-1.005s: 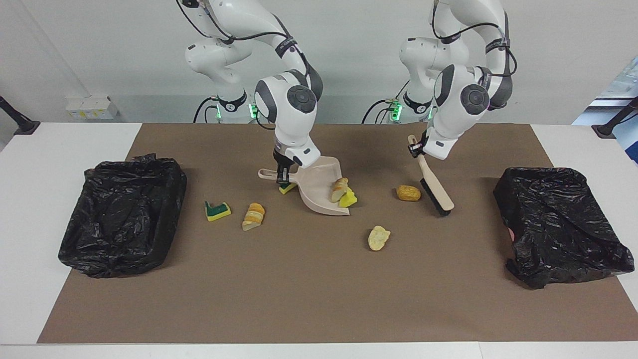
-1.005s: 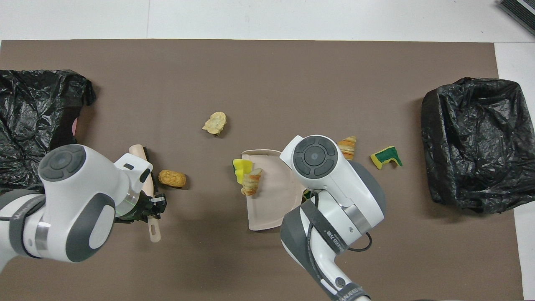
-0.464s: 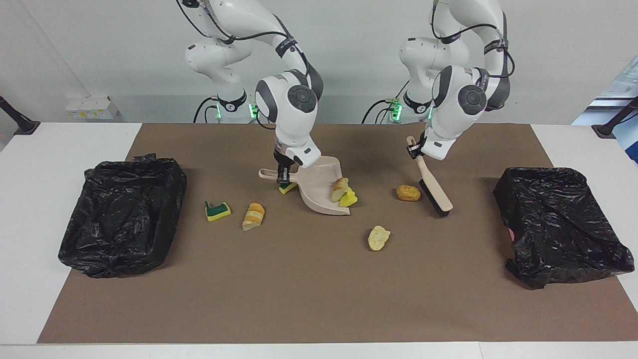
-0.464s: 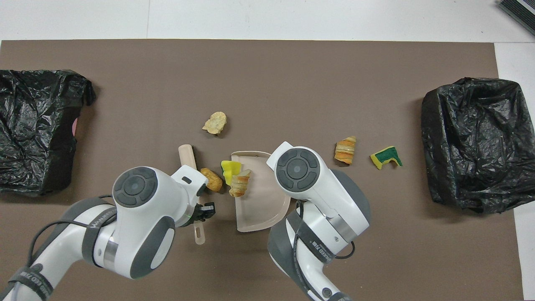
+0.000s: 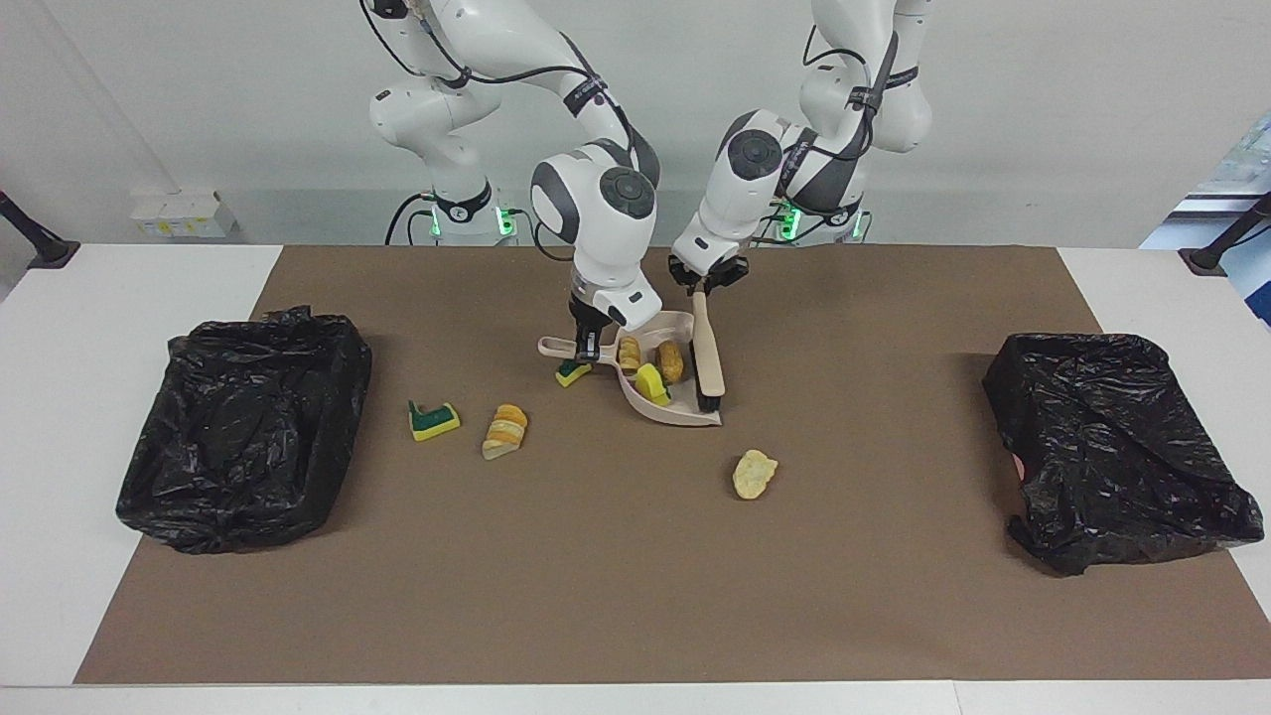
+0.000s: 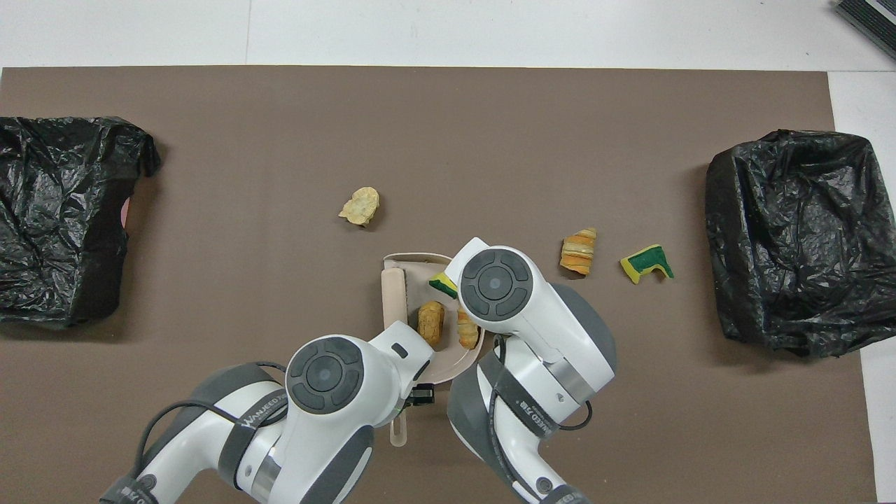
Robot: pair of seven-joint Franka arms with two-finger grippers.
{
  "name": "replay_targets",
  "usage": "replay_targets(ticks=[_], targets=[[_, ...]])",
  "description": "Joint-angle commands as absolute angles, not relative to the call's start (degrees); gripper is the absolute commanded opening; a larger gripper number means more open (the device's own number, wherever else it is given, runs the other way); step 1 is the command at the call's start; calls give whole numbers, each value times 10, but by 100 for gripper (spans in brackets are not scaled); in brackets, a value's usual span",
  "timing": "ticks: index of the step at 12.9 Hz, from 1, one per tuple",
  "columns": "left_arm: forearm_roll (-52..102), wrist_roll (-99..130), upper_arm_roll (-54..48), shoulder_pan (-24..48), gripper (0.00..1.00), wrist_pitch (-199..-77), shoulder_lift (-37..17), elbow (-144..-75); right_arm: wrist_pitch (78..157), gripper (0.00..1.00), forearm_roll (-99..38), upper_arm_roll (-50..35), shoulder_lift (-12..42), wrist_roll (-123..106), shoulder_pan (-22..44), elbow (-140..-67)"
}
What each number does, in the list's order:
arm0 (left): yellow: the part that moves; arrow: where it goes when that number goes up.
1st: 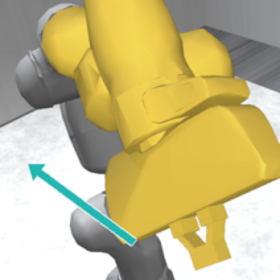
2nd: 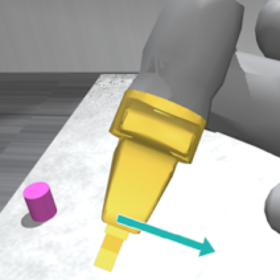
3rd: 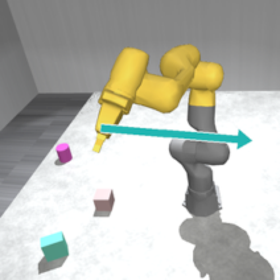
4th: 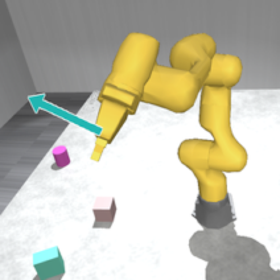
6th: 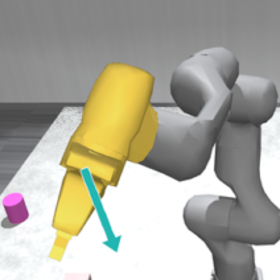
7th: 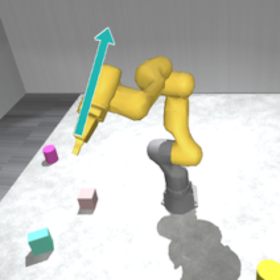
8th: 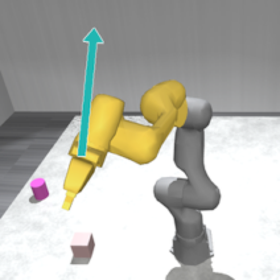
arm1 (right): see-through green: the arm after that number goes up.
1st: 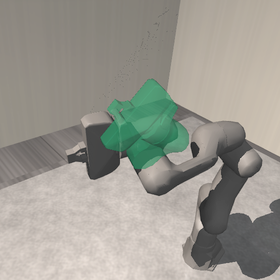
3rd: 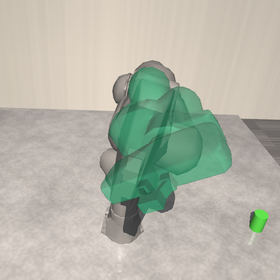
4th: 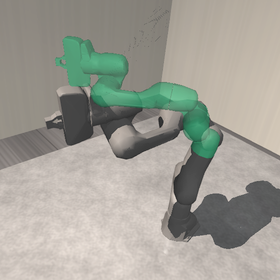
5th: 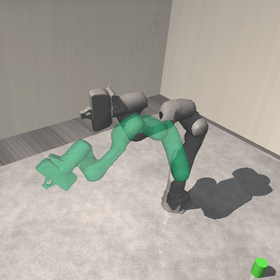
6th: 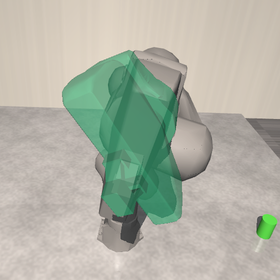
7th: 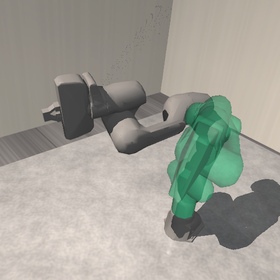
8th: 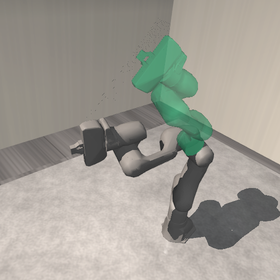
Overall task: Sweep and dump trash in bin
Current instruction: 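Sweep the remaining bread pieces into the dustpan with the left gripper's brush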
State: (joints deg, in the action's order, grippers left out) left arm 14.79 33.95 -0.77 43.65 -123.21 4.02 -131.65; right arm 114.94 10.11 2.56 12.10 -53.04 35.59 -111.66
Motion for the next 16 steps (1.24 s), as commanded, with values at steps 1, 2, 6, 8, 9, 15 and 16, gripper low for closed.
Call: replay_targets(ticks=[1, 2, 6, 8, 9, 15, 16], targets=[[156, 357, 3, 453, 0, -1197, 46, -1290, 1167, 0, 102, 20, 126, -517, 348, -1120], [156, 357, 4, 447, 0, -1162, 51, -1278, 1165, 0, 102, 20, 126, -517, 348, -1120], [103, 349, 9, 401, 0, -1114, 41, -1242, 1154, 0, 102, 22, 122, -520, 345, -1116], [63, 298, 9, 358, 0, -1114, 19, -1219, 1113, 0, 107, 22, 121, -513, 341, -1099], [48, 255, 9, 337, 0, -1115, 11, -1209, 1087, 0, 109, 22, 124, -499, 344, -1085], [-26, 35, 10, 226, 0, -1131, -91, -1116, 1039, 0, 101, 21, 120, -261, 357, -1081], [-41, 16, 8, 202, 0, -1136, -112, -1101, 1035, 0, 101, 21, 118, -256, 357, -1085]])
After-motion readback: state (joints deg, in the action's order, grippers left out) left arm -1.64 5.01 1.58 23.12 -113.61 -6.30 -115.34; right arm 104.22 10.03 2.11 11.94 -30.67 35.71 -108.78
